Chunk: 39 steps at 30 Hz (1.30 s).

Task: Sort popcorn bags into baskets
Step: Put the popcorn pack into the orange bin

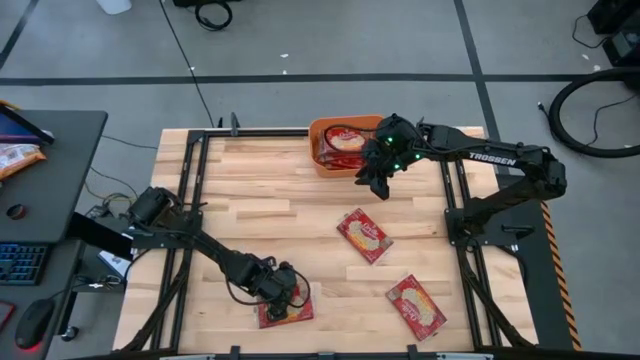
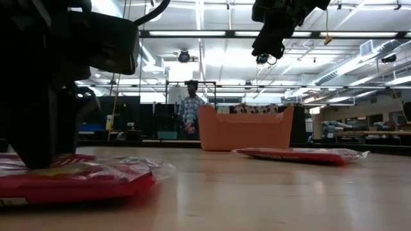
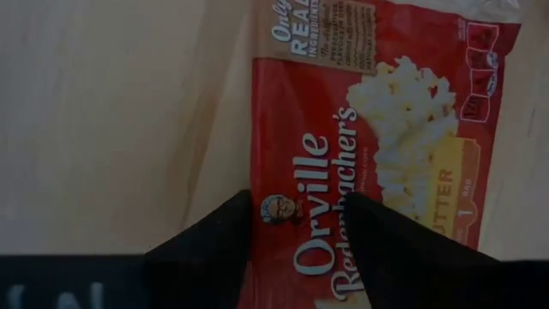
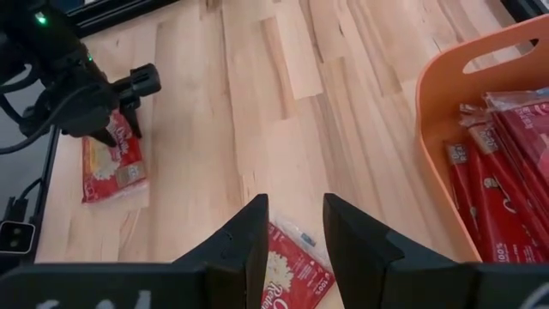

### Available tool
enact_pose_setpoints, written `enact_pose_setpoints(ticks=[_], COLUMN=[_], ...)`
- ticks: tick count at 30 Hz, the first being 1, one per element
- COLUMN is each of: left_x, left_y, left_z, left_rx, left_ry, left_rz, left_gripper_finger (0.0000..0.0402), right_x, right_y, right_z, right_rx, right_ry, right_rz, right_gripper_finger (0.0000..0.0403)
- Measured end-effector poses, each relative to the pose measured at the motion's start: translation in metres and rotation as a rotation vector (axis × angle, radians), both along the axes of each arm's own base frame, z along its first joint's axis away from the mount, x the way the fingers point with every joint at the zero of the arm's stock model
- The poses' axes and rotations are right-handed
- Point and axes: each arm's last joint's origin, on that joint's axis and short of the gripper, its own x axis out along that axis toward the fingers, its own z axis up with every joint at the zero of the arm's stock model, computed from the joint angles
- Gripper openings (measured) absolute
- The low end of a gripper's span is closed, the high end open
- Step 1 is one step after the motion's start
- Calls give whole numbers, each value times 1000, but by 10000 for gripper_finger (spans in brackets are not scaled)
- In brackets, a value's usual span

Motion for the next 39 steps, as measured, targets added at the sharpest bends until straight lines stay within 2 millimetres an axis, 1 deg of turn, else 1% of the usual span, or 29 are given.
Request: enact_pose_setpoints(ticks=[3, 7, 10, 11, 13, 15, 18, 20, 24, 28, 33, 39], left_x=[-2, -4, -4, -4, -4, -5, 0, 2, 11, 30, 53, 63], left_y=[-2, -6, -7, -7, -5, -1, 7, 17, 43, 71, 110, 151], left_z=[0, -1, 0, 1, 3, 11, 32, 50, 80, 112, 143, 164], left_rx=[5, 15, 1, -12, -22, -12, 3, 48, 215, 315, 409, 515], left_ry=[0, -7, -7, -6, -6, -11, -67, -86, -128, -240, -321, -341], left_rz=[-11, -20, -16, -18, -24, -50, -92, -93, -56, 8, 73, 138], left_gripper_finger=[150, 85, 33, 21, 19, 20, 20, 20, 20, 20, 20, 20], right_x=[0, 0, 0, 0, 0, 0, 0, 1, 2, 3, 5, 7], right_y=[0, -1, -1, -1, -1, -1, 0, 1, 1, 0, 0, 0], right_z=[0, 0, 0, 0, 0, 0, 0, 1, 2, 3, 6, 9], right_rx=[-5, -27, -36, -35, -31, -12, 13, 27, 33, 39, 62, 95], right_ry=[0, 7, 11, 10, 10, 4, -9, -19, -32, -51, -86, -122], right_rz=[4, -18, -28, -27, -23, -13, 9, 26, 26, 20, 9, 15], right_gripper_finger=[117, 117, 117, 117, 117, 117, 117, 117, 117, 117, 117, 117])
